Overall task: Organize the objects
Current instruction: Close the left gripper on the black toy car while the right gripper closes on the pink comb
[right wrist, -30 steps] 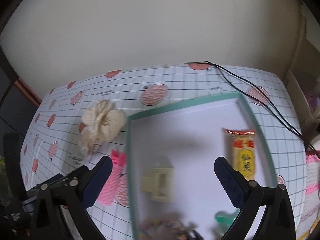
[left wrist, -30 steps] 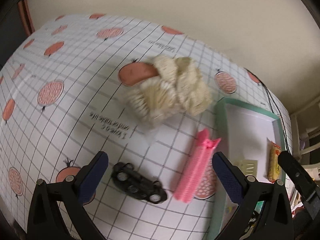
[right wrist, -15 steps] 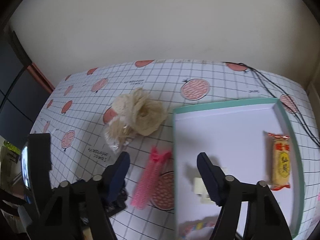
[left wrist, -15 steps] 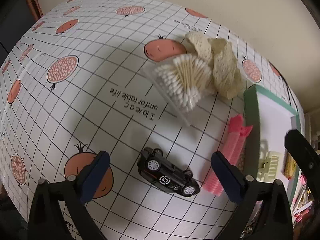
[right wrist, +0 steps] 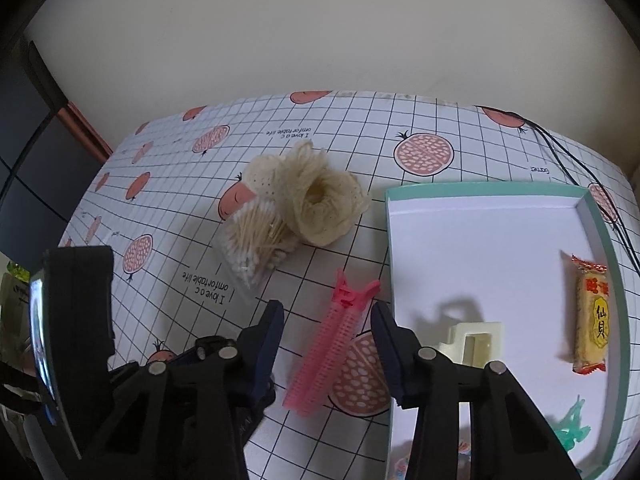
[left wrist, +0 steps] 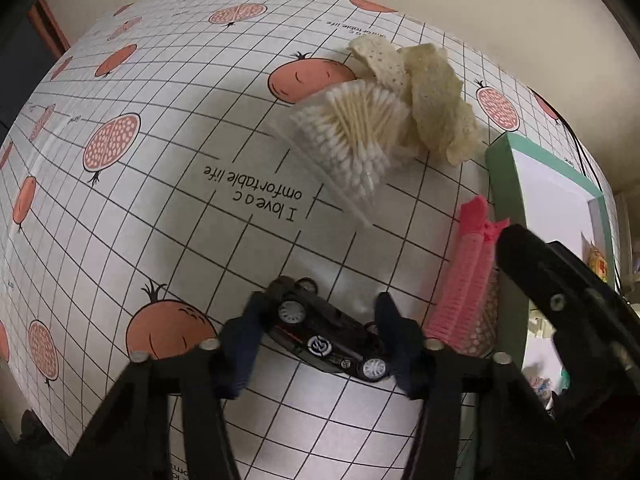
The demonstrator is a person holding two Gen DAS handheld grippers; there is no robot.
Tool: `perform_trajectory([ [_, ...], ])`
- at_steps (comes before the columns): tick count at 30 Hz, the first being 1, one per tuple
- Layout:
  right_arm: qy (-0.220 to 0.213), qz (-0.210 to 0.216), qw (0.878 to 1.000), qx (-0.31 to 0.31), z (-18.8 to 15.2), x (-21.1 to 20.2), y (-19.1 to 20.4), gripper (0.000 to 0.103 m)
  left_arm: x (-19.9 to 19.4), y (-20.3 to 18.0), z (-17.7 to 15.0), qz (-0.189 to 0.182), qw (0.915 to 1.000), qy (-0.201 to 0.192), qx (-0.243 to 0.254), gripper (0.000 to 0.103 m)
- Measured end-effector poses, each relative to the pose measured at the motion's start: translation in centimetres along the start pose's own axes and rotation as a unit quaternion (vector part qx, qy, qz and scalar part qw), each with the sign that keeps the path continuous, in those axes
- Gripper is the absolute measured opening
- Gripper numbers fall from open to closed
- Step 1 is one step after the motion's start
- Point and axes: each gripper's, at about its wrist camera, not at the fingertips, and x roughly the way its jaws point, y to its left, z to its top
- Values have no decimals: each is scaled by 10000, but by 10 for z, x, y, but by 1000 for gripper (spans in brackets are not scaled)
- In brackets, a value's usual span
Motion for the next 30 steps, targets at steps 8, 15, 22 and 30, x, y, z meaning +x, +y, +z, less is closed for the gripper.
perform_trajectory([
  [8, 124, 6, 9999, 41, -1, 6, -1, 42, -5, 4, 1, 77, 9998, -156, 95, 39],
  [15, 250, 19, 9997, 39, -4, 11, -1, 37, -10, 20, 5, 189, 9994, -266, -68, 39],
  [22, 449, -64, 9989, -155, -10, 21, 10, 33, -18, 36, 9, 179, 9989, -345, -255, 39],
  [30, 561, -290, 9976, -296, -14, 28, 14, 30, -24, 40, 16, 100, 9986, -405, -330, 39],
])
